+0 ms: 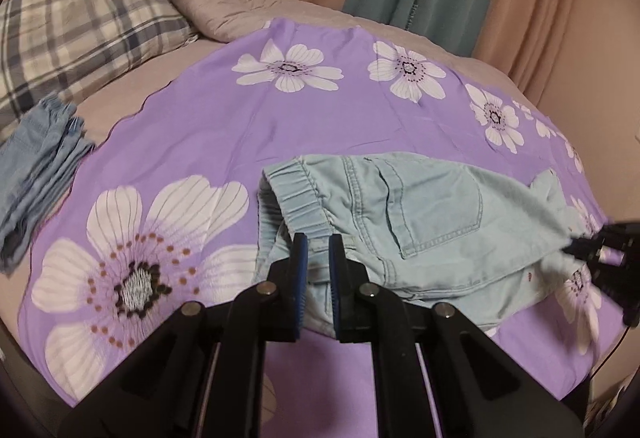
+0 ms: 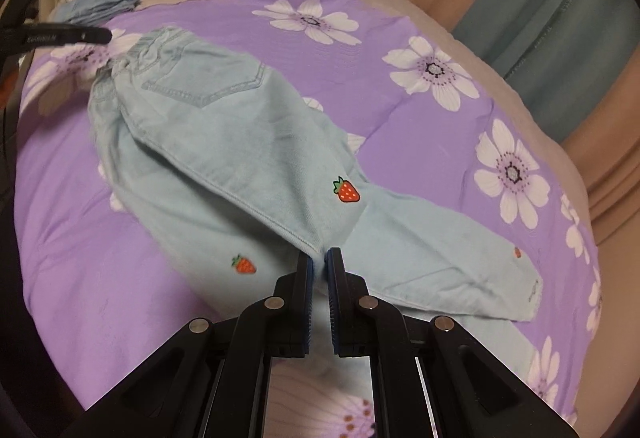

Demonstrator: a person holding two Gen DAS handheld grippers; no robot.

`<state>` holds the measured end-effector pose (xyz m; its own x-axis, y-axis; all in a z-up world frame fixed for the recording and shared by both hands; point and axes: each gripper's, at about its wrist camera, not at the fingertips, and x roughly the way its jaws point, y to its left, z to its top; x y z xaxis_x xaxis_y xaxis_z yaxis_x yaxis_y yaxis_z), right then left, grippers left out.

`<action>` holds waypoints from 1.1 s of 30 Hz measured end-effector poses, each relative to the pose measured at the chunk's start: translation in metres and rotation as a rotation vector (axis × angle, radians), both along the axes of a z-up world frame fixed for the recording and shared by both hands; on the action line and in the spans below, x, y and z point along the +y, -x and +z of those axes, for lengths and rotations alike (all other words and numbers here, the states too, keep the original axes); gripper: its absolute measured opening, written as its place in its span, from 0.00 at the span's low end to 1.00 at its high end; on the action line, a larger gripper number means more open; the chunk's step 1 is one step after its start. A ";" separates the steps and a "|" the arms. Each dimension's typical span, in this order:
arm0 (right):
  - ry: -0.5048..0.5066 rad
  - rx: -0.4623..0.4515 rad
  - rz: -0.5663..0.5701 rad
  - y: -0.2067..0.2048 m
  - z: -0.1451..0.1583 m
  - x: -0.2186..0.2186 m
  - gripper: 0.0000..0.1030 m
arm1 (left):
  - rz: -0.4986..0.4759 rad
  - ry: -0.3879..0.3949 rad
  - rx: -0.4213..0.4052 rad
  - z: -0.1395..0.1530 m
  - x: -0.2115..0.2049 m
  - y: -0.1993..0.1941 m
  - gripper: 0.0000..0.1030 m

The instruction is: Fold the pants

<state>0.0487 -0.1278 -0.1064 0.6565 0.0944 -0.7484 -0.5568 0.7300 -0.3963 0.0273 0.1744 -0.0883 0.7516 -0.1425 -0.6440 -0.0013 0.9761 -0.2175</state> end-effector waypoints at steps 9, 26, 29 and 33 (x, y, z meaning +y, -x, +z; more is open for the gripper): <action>0.232 0.006 0.028 0.009 -0.064 0.018 0.08 | -0.059 0.117 0.022 -0.003 -0.027 -0.003 0.22; -0.221 0.141 0.000 -0.012 -0.015 0.072 0.15 | -0.055 0.168 0.115 -0.039 -0.032 -0.006 0.33; -0.197 0.202 -0.016 -0.019 -0.038 0.082 0.15 | -0.056 0.180 0.119 -0.041 -0.030 -0.001 0.33; -0.199 0.244 -0.027 -0.014 -0.050 0.077 0.15 | -0.028 0.199 0.114 -0.039 -0.026 0.011 0.33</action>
<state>0.0627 -0.0513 -0.1569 0.4637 0.2395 -0.8530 -0.5970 0.7959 -0.1011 0.0161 0.1487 -0.1270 0.6696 -0.2949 -0.6816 -0.0104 0.9140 -0.4057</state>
